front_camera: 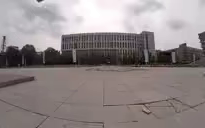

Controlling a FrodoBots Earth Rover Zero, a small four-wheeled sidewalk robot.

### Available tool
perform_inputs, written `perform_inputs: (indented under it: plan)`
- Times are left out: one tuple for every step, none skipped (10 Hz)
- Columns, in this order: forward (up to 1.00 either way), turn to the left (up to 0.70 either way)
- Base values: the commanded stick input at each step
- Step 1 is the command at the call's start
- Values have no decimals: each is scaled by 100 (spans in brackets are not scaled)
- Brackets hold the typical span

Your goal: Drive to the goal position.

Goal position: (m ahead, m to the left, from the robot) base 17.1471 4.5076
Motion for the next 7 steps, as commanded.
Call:
perform_inputs:
  plan:
    - [60,-15]
    - [60,-15]
    - [60,-15]
    - [60,-15]
    - [60,-15]
    - [60,-15]
    - [60,-13]
